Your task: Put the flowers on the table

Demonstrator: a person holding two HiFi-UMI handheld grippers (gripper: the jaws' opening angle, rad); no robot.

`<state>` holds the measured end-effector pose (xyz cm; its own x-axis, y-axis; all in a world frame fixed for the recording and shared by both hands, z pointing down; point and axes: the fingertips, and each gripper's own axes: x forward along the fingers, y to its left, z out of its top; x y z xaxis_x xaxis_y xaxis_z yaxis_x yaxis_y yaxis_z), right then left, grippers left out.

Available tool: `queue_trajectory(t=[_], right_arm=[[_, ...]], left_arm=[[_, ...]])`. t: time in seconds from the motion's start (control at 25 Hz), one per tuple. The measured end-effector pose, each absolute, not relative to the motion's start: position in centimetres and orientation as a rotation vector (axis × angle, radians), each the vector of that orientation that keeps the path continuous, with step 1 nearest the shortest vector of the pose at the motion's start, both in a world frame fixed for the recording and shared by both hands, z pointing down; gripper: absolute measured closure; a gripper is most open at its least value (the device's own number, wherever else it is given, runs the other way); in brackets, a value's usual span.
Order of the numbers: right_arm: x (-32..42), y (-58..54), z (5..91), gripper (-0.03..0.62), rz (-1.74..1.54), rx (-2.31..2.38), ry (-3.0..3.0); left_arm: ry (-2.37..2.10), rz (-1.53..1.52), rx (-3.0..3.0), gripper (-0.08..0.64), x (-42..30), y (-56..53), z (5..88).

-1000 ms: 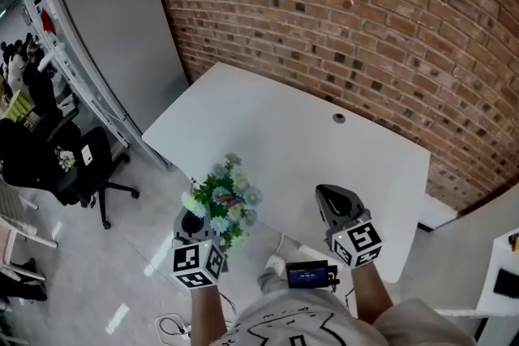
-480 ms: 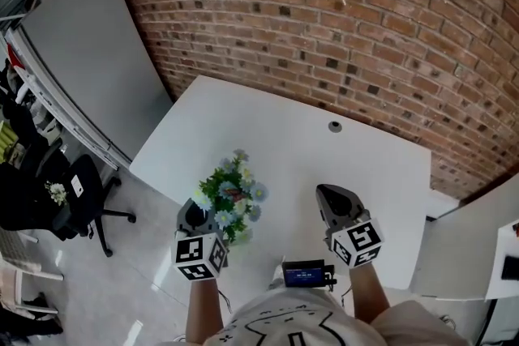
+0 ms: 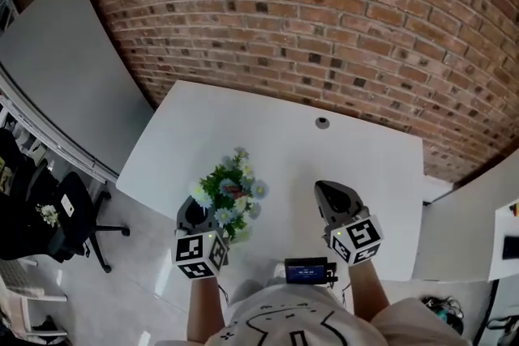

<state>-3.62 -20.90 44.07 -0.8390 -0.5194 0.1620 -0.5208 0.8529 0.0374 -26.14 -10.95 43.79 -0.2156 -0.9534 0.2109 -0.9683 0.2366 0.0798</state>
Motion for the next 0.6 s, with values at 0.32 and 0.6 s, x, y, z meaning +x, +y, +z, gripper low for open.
queue_trajectory(t=[0.32, 0.6], right_arm=[[-1.8, -21.7, 44.5, 0.575, 0.049, 0.957, -2.815], [-1.9, -22.2, 44.1, 0.575, 0.048, 1.133, -2.764]], left_arm=[[-2.241, 0.105, 1.887, 0.503, -26.9, -13.5, 43.5], [-2.15, 0.11, 2.017, 0.503, -28.5, -16.6, 43.2]])
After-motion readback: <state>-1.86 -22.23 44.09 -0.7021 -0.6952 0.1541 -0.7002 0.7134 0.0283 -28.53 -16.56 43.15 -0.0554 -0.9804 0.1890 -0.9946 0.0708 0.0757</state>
